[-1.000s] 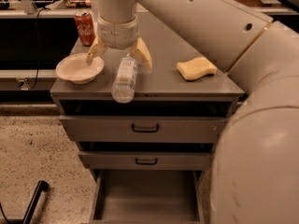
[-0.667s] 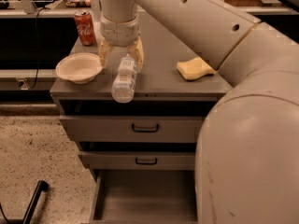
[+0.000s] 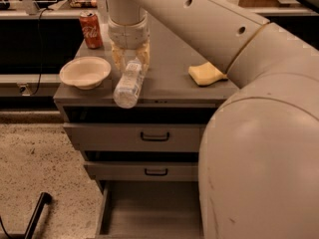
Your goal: Place blue plastic bottle into bottom drawer
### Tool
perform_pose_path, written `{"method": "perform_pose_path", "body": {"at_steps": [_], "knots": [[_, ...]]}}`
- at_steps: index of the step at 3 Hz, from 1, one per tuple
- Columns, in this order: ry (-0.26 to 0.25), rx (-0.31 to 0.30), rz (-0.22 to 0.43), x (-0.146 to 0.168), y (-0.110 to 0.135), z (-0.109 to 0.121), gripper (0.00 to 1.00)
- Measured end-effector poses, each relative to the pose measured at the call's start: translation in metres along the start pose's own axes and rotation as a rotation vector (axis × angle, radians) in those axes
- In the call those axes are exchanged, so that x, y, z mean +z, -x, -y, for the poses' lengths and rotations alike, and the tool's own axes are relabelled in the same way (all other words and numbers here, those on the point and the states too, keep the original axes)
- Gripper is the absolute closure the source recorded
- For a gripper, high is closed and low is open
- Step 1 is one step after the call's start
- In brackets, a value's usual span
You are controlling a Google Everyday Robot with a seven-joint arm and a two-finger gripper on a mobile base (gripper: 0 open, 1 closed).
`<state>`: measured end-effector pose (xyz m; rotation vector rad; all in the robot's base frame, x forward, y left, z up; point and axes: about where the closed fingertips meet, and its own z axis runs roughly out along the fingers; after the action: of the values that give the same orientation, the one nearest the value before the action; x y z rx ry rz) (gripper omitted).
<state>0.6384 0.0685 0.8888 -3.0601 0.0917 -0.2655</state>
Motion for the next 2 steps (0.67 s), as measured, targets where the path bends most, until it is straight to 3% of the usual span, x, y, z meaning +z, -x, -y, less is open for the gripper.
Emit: {"method": "perform_pose_path", "body": {"at_steps": [2], "knots": [[0.07,-0.028,-0.017,0.0106,0.0029,-0.009,0.38]]}}
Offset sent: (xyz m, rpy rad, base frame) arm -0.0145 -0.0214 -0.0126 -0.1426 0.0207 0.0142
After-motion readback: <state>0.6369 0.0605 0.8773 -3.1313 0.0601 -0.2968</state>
